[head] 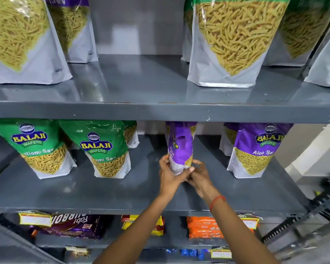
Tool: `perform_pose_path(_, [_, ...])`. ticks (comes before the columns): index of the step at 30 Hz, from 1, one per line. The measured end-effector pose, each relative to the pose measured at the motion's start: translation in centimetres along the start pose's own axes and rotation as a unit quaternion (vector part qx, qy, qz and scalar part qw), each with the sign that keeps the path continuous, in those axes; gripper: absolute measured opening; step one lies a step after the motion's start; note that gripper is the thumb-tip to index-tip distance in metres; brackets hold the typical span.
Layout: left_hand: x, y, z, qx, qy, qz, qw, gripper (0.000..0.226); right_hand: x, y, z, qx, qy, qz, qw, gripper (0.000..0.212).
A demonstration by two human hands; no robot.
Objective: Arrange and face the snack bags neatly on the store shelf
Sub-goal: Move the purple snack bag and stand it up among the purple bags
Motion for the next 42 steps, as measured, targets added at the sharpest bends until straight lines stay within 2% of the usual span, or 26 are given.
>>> perform_pose_path(4, [-0.3,-2.1,-1.2,-0.008,-0.008,-0.011,1.0,0.072,1.7,0.2,0.0,0.016,-0.059,0.031,0.998,0.047])
perform_pose_path(6, [-0.3,-3.3,-1.5,-0.057,-0.003,0.004,0.998,0.063,1.1,-0.6,-1.6,0.075,-0.015,-0.003,0.997,0.046])
perform_pose_path(7, [-0.5,-3.8,-1.6,-0.092,0.0,0.005,0.996,0.062,0.3,-1.1,-2.3,0.094,0.023,-0.034,0.995,0.055])
perform_pose_path(9, [-1.1,-4.6,-1.9,-0.15,0.02,-0.022,0.988,0.055,-1.6,-2.1,-2.8,0.078,0.119,-0.078,0.987,0.08])
perform_pose_path(11, [-1.8,-5.6,-2.2,-0.19,0.042,-0.059,0.979,0.047,-2.9,-2.9,-2.0,0.025,0.174,-0.086,0.981,0.087])
perform_pose_path(14, [-2.6,-7.3,-2.2,-0.196,0.035,-0.082,0.977,0.045,-3.3,-3.1,-0.9,-0.01,0.166,-0.096,0.981,0.078])
perform_pose_path(16, [-2.8,-7.8,-2.2,-0.18,0.034,-0.08,0.98,0.044,-2.5,-2.9,-1.2,0.009,0.135,-0.117,0.984,0.067])
perform_pose_path(20, [-2.7,-8.1,-2.2,-0.16,0.055,-0.074,0.983,0.045,-1.7,-2.4,-1.3,0.034,0.112,-0.132,0.984,0.064])
perform_pose_path(23, [-1.5,-7.5,-2.4,-0.138,0.032,-0.029,0.989,0.054,-1.5,-2.4,-1.4,0.07,0.118,-0.124,0.983,0.05])
perform_pose_path(24, [-0.8,-7.0,-2.7,-0.111,0.0,-0.003,0.994,0.062,-2.1,-1.8,-1.9,0.109,0.135,-0.148,0.974,0.047])
perform_pose_path(26, [1.7,-4.8,-3.7,-0.027,-0.107,0.077,0.991,0.077,-4.5,0.6,-2.9,0.201,0.197,-0.244,0.928,0.047])
perform_pose_path(28, [5.0,-1.5,-3.5,0.064,-0.211,0.193,0.956,0.08,-7.5,4.0,-3.0,0.252,0.236,-0.351,0.87,0.05])
perform_pose_path(29, [6.6,0.2,-2.2,0.081,-0.235,0.254,0.935,0.077,-8.8,5.3,-3.1,0.254,0.249,-0.399,0.845,0.05])
perform_pose_path(31, [8.4,2.6,1.7,0.045,-0.24,0.328,0.913,0.065,-10.7,6.9,-3.7,0.243,0.283,-0.456,0.808,0.051])
perform_pose_path(33, [8.6,3.3,6.3,-0.035,-0.216,0.326,0.92,0.058,-11.7,7.2,-5.6,0.233,0.306,-0.474,0.792,0.05])
perform_pose_path(36, [7.3,3.4,13.2,-0.13,-0.179,0.252,0.942,0.066,-12.0,7.0,-11.6,0.264,0.281,-0.443,0.81,0.047])
perform_pose_path(39, [5.0,1.8,18.6,-0.172,-0.137,0.15,0.964,0.091,-10.7,5.1,-18.4,0.279,0.244,-0.352,0.859,0.069])
perform_pose_path(42, [2.0,-0.4,22.0,-0.239,-0.112,0.026,0.964,0.106,-9.7,1.6,-23.5,0.204,0.233,-0.237,0.921,0.085])
Point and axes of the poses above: each hand's wrist, its own y-axis away from the middle knuckle, its own z-axis out of the palm, x = y × z, the point moved 9 cm from there along -y, towards the middle knuckle, and after that the axes turned 8 degrees about -y, right-handed, at the moved point
